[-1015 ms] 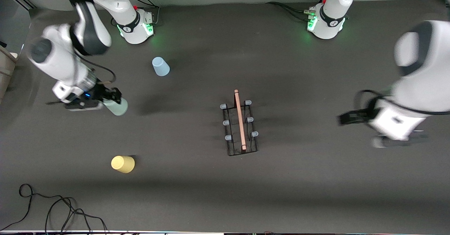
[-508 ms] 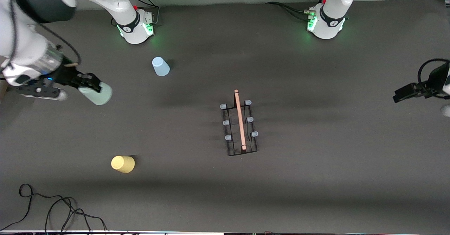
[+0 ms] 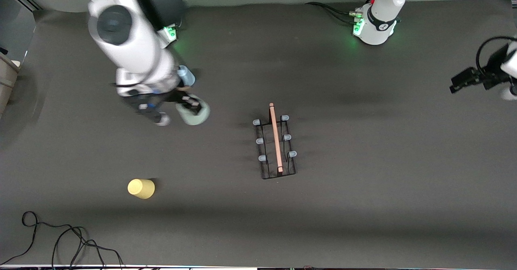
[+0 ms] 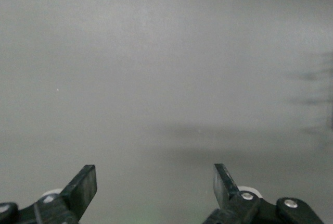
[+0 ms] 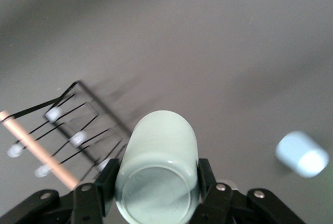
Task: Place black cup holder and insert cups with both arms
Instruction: 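Carry the green cup over the holder and lower it into a slot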
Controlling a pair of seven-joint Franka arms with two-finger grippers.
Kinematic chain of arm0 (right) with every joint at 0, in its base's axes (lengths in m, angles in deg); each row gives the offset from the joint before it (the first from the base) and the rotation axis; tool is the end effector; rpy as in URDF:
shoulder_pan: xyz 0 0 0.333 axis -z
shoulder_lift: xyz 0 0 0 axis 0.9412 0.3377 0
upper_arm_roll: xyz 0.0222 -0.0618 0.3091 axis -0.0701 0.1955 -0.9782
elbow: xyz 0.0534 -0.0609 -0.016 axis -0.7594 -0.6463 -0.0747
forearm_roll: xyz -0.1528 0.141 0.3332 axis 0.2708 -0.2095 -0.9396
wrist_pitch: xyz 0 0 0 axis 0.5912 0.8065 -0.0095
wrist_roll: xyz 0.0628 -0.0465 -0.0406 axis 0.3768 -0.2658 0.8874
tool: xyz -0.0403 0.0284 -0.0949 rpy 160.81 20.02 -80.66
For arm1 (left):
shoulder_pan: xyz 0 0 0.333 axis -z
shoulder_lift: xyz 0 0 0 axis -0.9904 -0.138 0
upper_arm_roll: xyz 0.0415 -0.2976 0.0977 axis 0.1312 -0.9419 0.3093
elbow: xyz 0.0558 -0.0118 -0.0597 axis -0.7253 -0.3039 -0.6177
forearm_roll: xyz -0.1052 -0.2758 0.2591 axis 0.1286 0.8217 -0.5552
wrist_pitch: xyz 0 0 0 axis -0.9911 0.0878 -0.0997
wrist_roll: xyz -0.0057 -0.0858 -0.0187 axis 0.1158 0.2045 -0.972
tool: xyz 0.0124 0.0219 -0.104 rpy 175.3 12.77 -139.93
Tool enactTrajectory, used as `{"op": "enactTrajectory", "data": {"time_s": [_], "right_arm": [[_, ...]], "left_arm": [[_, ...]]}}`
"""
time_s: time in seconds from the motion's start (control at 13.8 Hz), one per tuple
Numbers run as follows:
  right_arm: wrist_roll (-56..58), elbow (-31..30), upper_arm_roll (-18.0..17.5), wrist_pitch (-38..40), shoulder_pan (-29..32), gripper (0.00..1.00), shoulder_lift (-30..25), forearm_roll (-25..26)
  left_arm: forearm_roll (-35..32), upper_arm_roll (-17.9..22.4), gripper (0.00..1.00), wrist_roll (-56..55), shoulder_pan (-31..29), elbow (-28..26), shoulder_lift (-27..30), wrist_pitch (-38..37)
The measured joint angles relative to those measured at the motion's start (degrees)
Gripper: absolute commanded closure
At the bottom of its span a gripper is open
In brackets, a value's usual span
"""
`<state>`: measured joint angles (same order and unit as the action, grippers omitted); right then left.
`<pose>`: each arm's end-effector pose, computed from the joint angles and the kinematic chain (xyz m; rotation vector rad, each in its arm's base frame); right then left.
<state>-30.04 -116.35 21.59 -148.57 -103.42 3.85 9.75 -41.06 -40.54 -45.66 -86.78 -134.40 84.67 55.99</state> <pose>0.5399 0.3548 0.5123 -2.9201 1.0371 0.0947 0.4896 0.0400 0.5668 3.1377 0.1474 -0.0066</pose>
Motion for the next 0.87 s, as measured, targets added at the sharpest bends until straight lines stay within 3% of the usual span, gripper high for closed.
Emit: {"op": "enactTrajectory", "data": {"time_s": [0.22,0.44,0.73,0.87], "right_arm": [[-14.4,7.2,0.0,-0.1,-6.3,1.0,7.8,-0.9],[-18.5,10.9,0.0,-2.1,-8.6,1.0,12.6,-0.9],[-18.5,9.8,0.4,-6.5,-8.5,1.0,15.5,-0.9],[-18.5,8.8,0.4,-8.9,-8.8,1.0,17.1,-0.9]], "left_arm": [[0.0,-1.1,0.0,0.0,0.5,-1.7,4.4,-1.7],[-0.5,-1.8,0.0,1.1,0.7,-0.5,3.7,-1.1],[-1.8,-1.8,0.0,3.6,0.8,8.3,-3.3,-1.5],[-1.8,-1.8,0.0,4.2,1.6,14.3,-7.5,-5.2]]}}
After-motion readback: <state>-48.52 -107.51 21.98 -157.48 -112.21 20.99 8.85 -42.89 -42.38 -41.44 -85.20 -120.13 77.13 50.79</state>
